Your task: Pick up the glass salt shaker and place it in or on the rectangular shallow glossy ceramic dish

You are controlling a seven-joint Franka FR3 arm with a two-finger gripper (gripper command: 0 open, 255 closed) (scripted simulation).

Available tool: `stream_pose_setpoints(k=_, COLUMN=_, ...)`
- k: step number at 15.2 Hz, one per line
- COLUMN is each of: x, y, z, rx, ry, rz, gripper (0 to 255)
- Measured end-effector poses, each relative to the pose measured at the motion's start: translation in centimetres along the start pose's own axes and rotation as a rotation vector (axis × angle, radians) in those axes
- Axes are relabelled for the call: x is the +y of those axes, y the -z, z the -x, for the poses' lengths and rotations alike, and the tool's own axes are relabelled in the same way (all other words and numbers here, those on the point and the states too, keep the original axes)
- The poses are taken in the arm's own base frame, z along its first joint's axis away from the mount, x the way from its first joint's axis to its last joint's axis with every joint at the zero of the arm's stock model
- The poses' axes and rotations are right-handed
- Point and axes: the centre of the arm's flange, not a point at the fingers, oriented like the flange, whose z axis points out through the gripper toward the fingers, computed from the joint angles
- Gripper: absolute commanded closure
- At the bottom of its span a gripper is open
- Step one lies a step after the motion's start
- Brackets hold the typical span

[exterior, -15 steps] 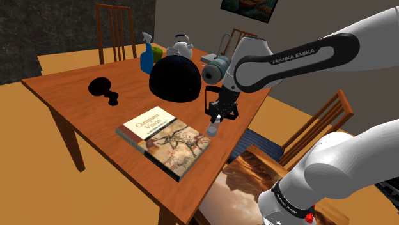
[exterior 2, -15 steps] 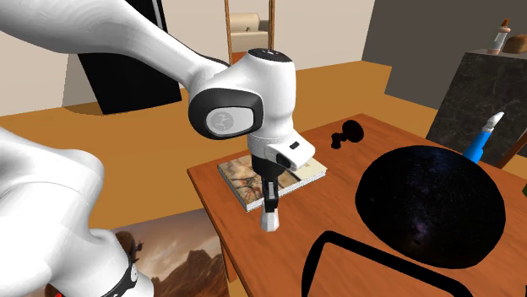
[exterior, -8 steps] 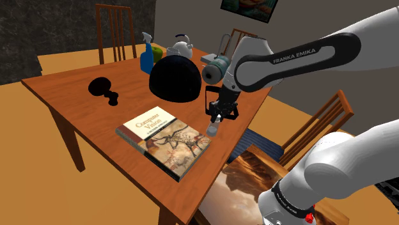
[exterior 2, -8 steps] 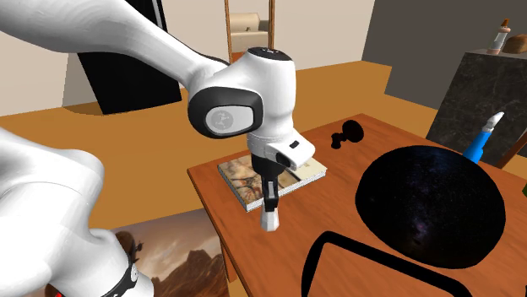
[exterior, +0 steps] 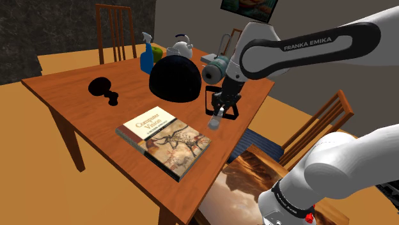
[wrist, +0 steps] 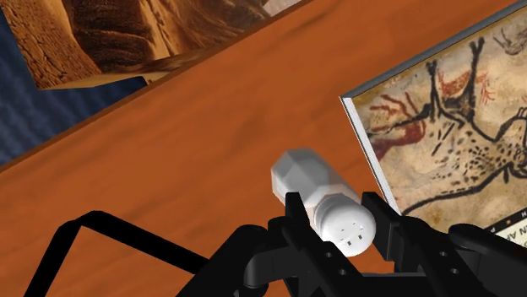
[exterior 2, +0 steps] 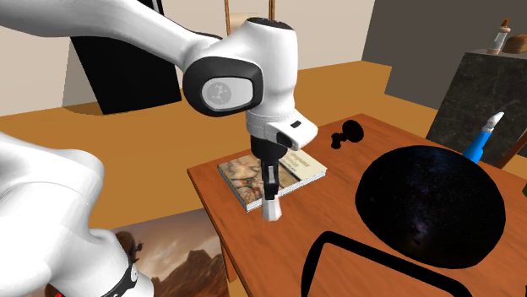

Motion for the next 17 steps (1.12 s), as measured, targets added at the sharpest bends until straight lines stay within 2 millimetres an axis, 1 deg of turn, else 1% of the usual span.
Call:
stream_pose_setpoints(k=14, x=-0.5, y=7.4, z=-0.1, rx=0.0, ry=0.0, rz=0.0, gripper=255)
stream_pose_setpoints(k=15, x=-0.5, y=7.7, z=-0.1, rx=0.0, ry=0.0, rz=0.0, gripper=255)
stream_pose_setpoints(k=17, x=0.5, y=8.1, z=-1.2, rx=0.0, ry=0.0, rz=0.0, gripper=255)
